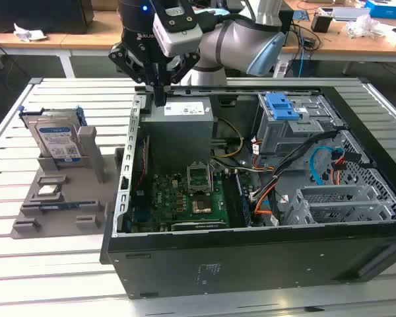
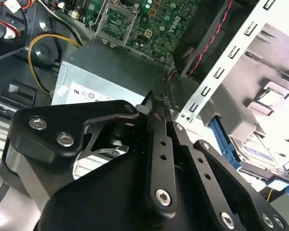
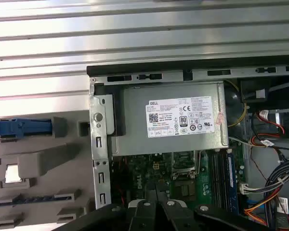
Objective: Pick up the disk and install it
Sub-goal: 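Reach for the disk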
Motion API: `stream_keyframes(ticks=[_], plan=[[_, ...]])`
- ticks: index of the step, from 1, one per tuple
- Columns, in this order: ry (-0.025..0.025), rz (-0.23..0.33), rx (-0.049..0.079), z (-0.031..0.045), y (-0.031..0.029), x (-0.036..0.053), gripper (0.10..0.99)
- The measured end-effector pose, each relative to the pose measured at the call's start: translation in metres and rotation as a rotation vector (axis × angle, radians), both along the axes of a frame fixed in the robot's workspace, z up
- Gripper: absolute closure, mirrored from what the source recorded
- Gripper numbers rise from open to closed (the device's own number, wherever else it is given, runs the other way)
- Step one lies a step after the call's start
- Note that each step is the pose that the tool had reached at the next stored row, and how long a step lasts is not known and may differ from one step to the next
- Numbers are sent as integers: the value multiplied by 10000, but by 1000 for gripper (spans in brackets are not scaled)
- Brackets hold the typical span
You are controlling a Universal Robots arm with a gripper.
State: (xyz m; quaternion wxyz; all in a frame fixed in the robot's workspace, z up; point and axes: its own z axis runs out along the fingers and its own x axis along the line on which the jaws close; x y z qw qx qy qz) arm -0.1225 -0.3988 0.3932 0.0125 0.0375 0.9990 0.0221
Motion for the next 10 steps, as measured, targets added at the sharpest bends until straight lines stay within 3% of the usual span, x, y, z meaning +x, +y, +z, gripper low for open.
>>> stream_keyframes(ticks=[6,10], plan=[[0,1,-1,0,-1,-268,980],[1,1,-1,0,-1,-303,980]])
